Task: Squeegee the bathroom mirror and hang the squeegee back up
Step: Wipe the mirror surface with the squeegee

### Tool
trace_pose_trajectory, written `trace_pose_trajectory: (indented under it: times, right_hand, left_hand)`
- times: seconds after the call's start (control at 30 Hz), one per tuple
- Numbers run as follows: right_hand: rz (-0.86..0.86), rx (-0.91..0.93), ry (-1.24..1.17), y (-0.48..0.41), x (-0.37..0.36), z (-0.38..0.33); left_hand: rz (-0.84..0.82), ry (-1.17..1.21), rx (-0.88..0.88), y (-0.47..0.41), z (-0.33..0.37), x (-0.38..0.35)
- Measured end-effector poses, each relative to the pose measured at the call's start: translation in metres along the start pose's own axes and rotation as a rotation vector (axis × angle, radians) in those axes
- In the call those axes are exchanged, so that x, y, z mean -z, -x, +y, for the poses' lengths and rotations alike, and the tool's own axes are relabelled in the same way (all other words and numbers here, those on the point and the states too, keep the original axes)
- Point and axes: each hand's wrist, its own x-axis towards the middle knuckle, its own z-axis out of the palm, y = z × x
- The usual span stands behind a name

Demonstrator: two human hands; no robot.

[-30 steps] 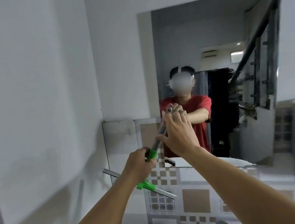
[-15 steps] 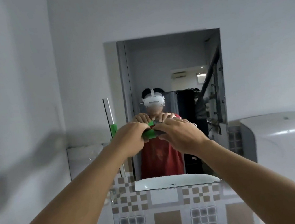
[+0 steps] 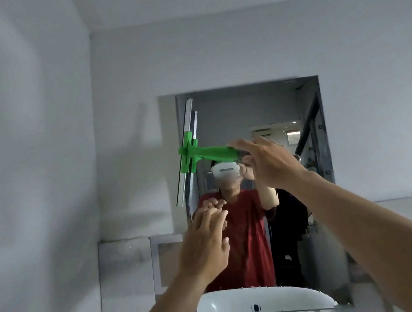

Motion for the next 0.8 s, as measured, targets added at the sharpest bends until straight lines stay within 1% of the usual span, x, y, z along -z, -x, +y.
trace_pose_trajectory:
  times: [0.1,0.17,0.27,0.4,0.63,0.8]
  right_hand:
    - [-0.021,0.019,0.04,-0.016,0.004,0.009]
    - [-0.031,0.03,0.07,-0.026,0.009,0.012]
    - [-0.071,0.041,0.134,-0.041,0.016,0.014]
    - [-0.124,0.052,0.211,-0.057,0.019,0.014]
    - [-0.118,0.086,0.258,-0.071,0.013,0.015]
    - [-0.149,0.06,0.306,-0.064,0.024,0.029]
  left_hand:
    - [-0.116,-0.133,0.033,-0.013,-0.012,-0.015]
    - [-0.142,-0.194,0.038,-0.023,-0.018,-0.021]
    - [-0.175,-0.199,0.055,-0.032,-0.02,-0.028]
    - [-0.187,-0.176,0.055,-0.033,-0.018,-0.037]
    - [-0.175,-0.151,0.045,-0.033,-0.024,-0.04]
    - [-0.165,-0.15,0.046,-0.032,-0.025,-0.041]
